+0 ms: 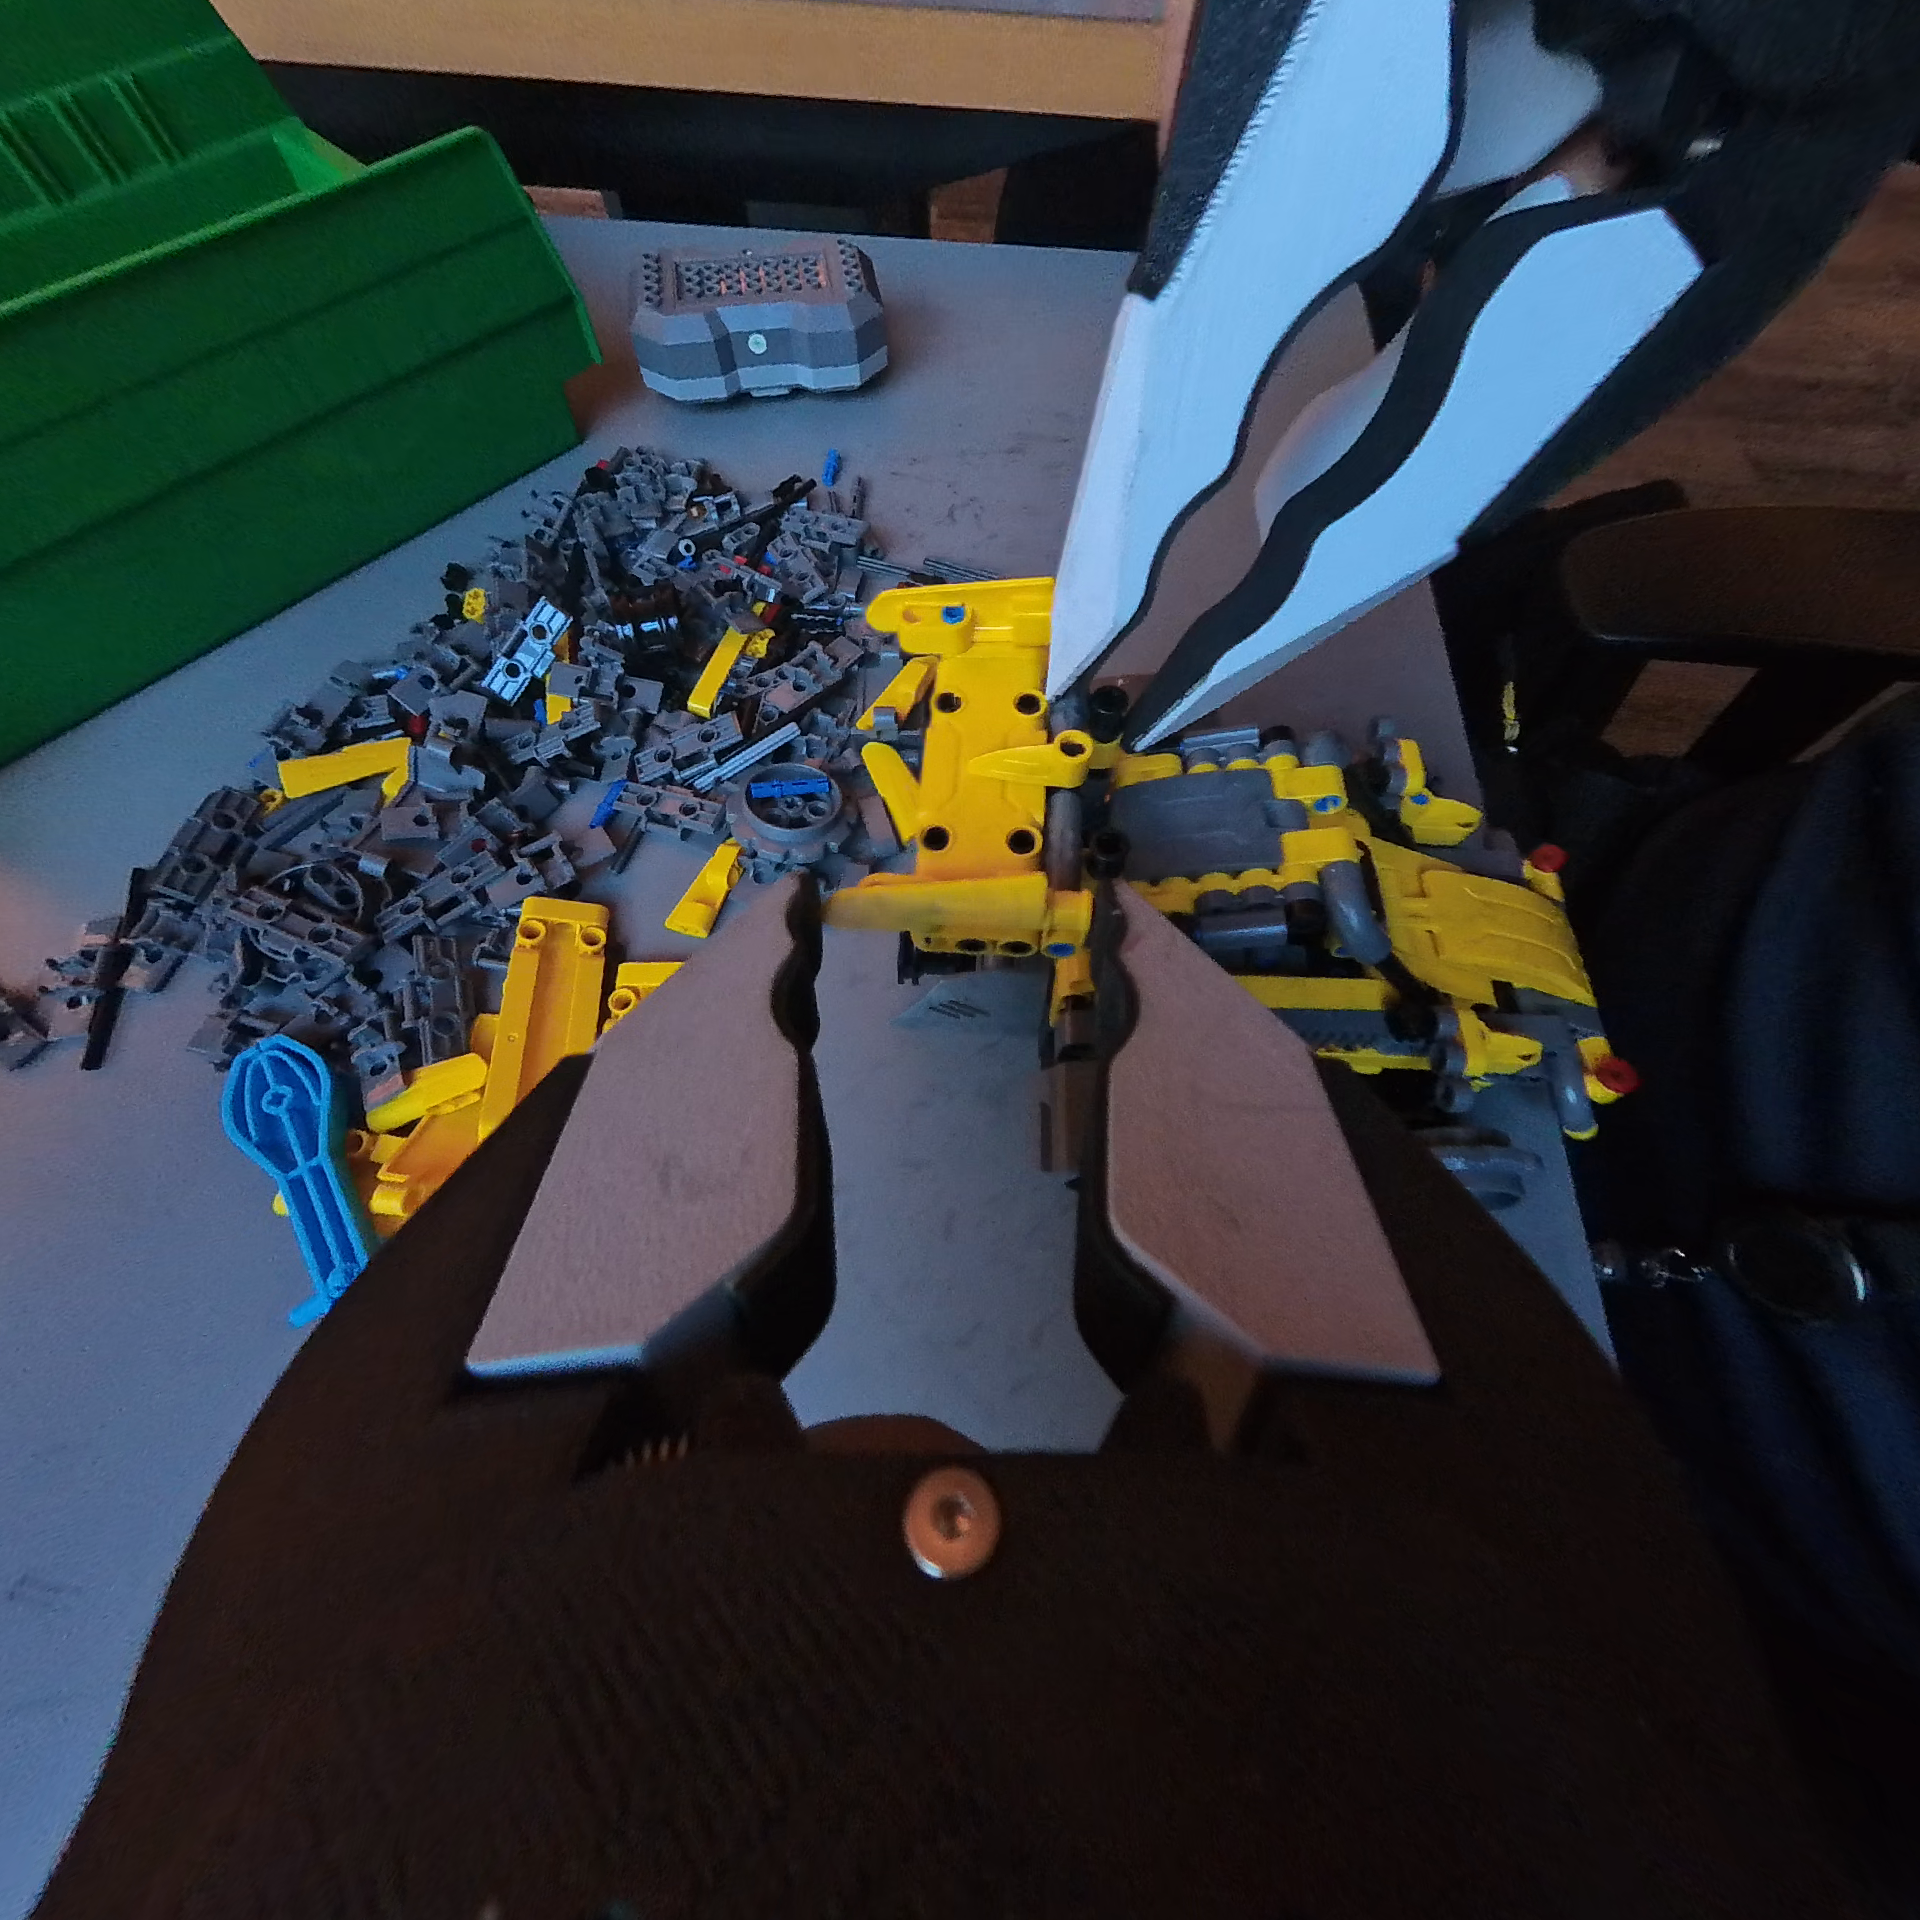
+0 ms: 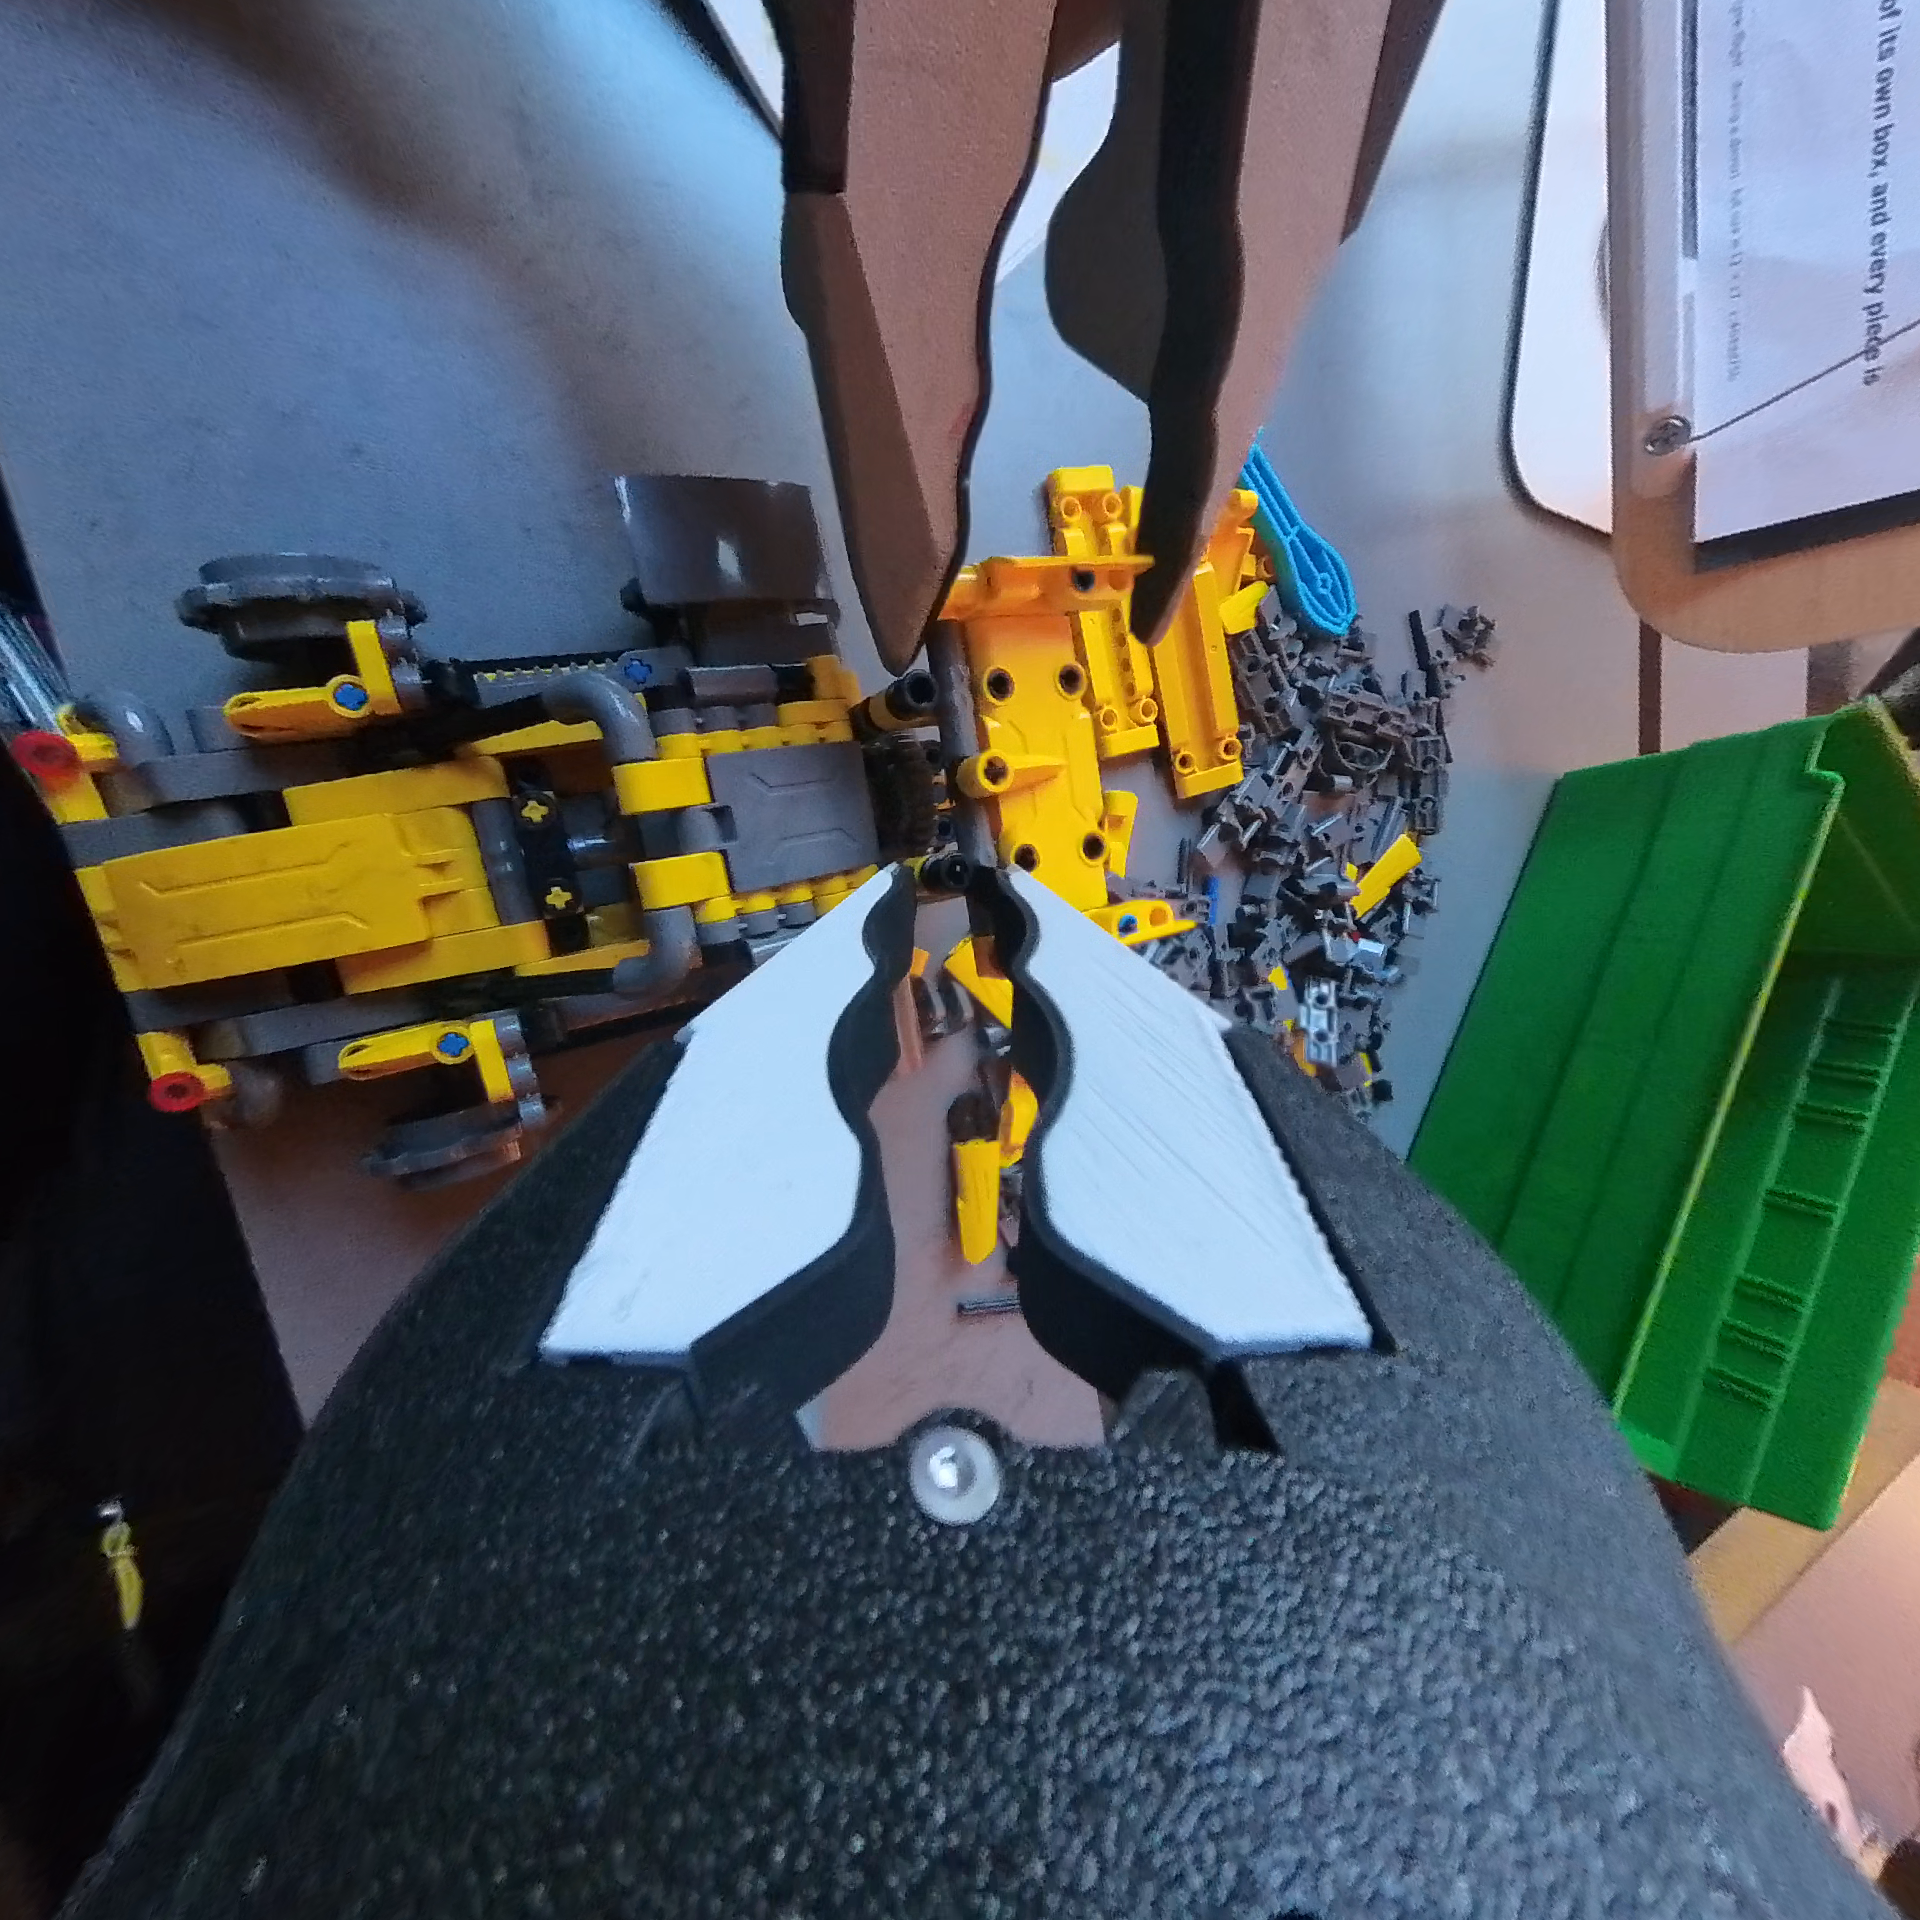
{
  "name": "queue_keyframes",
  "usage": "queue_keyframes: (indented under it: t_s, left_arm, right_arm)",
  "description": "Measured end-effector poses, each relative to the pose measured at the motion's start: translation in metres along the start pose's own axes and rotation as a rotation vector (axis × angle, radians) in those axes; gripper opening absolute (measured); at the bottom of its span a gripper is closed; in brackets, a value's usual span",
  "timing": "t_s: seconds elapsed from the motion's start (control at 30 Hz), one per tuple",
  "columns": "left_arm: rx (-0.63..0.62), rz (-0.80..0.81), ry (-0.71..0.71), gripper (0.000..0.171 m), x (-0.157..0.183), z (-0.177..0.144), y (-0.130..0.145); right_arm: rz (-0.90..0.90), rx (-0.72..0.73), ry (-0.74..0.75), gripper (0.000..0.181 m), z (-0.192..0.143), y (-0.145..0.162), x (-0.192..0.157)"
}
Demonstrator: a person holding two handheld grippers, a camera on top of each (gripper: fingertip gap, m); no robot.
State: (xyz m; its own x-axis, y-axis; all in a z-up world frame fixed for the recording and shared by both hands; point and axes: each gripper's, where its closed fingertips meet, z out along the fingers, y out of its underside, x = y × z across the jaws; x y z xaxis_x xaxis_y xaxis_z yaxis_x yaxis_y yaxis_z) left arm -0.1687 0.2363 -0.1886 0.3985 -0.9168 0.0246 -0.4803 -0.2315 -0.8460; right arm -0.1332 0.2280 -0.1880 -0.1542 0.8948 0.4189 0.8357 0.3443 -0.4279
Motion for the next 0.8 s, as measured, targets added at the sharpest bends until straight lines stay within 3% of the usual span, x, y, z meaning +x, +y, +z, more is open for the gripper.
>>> queue_keyframes:
  t_s: [0.23,0.8]
  left_arm:
    - [-0.003,0.036,-0.027,0.049,-0.0016,-0.0003,-0.0009]
    - [-0.025,0.097,-0.075,0.049,0.0013,-0.0017,-0.0031]
  right_arm:
    - [-0.064,0.039,0.178,0.011,0.0005,-0.0014,0.0010]
    - [-0.053,0.157,0.357,0.010,-0.0013,-0.0022,-0.0013]
